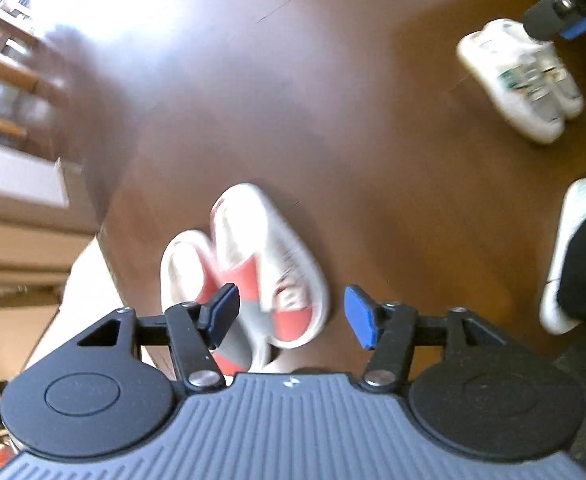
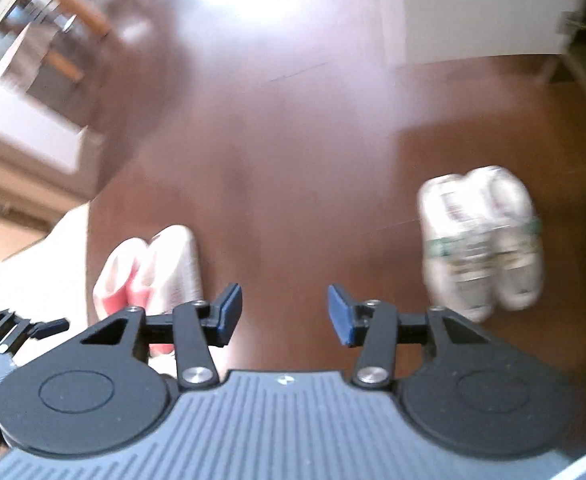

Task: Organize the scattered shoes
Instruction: 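Lower the right gripper onto the heels of the red-white monkey-print slippers, then grasp the red-white slippers by the heels and carry them into the cabinet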

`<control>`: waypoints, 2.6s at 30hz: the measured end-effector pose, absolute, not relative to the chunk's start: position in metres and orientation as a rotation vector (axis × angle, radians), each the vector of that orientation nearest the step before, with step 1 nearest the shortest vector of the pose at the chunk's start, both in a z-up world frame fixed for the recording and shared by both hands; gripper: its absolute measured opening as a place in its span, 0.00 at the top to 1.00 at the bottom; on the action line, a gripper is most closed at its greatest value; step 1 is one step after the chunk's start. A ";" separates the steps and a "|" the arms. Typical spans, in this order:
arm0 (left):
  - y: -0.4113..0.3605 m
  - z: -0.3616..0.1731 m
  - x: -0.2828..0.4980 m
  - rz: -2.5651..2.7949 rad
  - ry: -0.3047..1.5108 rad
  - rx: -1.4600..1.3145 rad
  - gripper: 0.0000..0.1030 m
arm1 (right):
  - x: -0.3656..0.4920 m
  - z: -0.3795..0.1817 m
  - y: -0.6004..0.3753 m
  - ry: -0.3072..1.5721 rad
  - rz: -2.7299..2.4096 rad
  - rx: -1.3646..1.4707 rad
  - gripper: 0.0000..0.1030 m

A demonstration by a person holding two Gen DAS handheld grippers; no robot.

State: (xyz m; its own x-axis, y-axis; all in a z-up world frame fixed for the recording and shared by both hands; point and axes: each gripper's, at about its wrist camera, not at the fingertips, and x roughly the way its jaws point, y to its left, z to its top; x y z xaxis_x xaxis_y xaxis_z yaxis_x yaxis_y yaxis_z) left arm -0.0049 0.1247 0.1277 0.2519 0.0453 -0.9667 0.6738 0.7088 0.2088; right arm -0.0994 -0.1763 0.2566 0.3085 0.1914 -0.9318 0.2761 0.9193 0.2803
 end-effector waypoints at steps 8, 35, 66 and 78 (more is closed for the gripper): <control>0.262 0.051 0.045 -0.425 1.247 0.593 0.40 | -0.037 0.171 0.019 1.340 -0.012 0.403 0.49; 0.343 -0.049 0.089 -0.411 1.245 0.484 0.41 | 0.052 -0.004 0.172 1.481 -0.106 0.146 0.47; 0.105 0.096 0.012 -1.015 0.966 0.796 0.40 | -0.076 0.166 -0.113 1.269 -0.757 0.858 0.77; -0.212 0.140 -0.031 -1.225 0.786 0.845 0.40 | -0.150 0.281 -0.431 0.942 -1.051 0.898 0.77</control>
State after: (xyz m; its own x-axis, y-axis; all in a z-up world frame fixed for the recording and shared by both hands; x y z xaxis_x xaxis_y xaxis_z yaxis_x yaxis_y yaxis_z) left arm -0.0315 -0.2116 0.1399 0.1680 -0.4624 -0.8706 0.9841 0.1304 0.1207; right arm -0.1504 -0.4311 0.2811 0.2152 -0.2920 -0.9319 0.9582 0.2473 0.1437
